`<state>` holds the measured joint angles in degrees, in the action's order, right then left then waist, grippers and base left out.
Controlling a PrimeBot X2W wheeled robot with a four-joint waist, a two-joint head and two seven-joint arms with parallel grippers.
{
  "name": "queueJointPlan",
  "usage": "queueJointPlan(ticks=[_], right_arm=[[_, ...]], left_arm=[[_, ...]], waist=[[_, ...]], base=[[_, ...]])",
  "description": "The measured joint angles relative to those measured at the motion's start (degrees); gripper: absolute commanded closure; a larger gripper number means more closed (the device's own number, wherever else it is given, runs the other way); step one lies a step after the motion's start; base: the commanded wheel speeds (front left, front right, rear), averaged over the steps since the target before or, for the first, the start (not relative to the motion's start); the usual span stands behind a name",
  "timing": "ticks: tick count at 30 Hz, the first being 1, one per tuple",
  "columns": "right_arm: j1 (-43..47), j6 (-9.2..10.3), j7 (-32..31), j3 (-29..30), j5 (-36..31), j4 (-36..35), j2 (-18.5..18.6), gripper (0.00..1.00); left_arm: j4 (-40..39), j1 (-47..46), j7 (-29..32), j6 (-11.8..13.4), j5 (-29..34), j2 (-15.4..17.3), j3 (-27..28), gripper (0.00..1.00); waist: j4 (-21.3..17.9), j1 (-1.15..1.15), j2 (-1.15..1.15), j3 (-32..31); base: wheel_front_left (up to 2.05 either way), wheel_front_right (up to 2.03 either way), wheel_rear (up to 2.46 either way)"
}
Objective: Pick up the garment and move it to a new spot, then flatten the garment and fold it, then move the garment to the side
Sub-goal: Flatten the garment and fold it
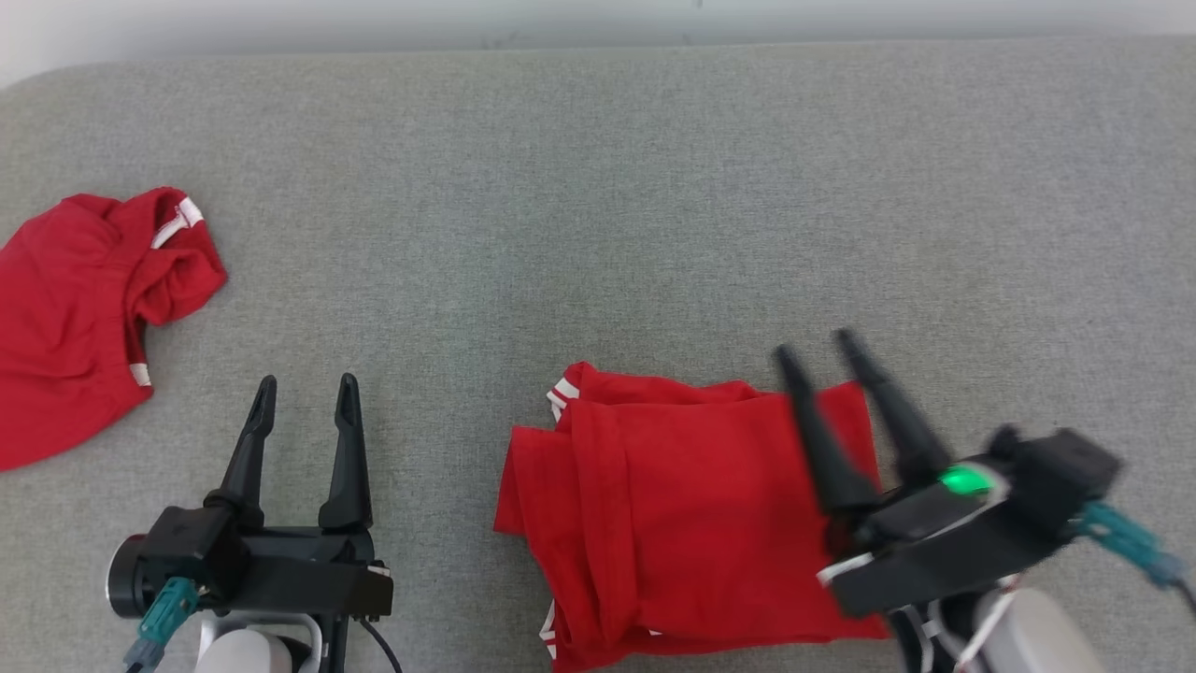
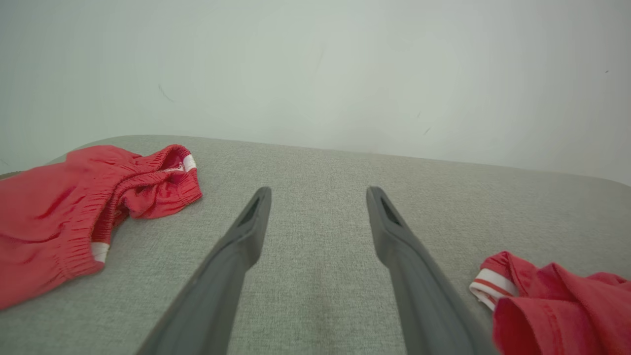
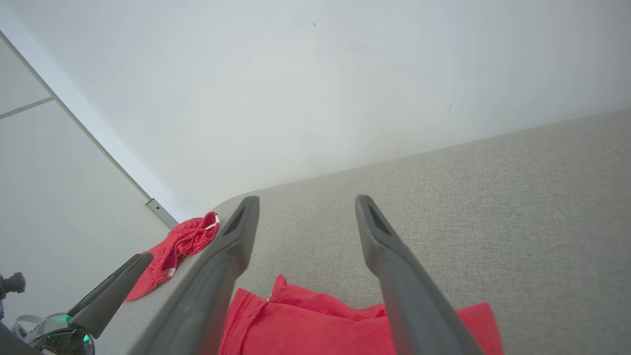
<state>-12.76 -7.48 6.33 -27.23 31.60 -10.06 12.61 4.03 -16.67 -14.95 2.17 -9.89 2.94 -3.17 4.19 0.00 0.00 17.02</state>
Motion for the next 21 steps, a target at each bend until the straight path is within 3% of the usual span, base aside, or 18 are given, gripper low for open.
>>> queueJointPlan(ticks=[5, 11, 15, 21], right_arm=[[0.4, 0.0, 1.6, 9.7, -4.0, 0.1, -0.5, 0.0], [1.2, 0.0, 4.1, 18.6, -11.5, 4.6, 1.7, 0.0], [3.4, 0.0, 5.2, 21.0, -13.9, 8.6, 2.6, 0.0], [6.7, 0.0, 5.3, 19.9, -15.3, 12.3, 3.2, 0.0]], left_arm=[[-0.7, 0.0, 0.0, -0.1, 1.1, 0.1, 0.1, 0.0], [-1.4, 2.0, 0.0, -0.5, 2.0, 0.3, -0.4, 0.0], [-1.7, 4.1, 0.0, -0.5, 2.5, 0.9, -0.4, 0.0], [-1.9, 7.3, 0.3, 0.4, 2.6, 1.3, -0.3, 0.0]], waist=[[-0.5, 0.0, 0.0, -0.2], [-0.8, 0.0, 0.0, -1.3], [-0.8, 0.0, 0.0, -2.6], [-0.7, 0.0, 0.0, -5.0]], base=[[0.0, 0.0, 0.0], [0.0, 0.0, 0.0], [0.0, 0.0, 0.0], [0.0, 0.0, 0.0]])
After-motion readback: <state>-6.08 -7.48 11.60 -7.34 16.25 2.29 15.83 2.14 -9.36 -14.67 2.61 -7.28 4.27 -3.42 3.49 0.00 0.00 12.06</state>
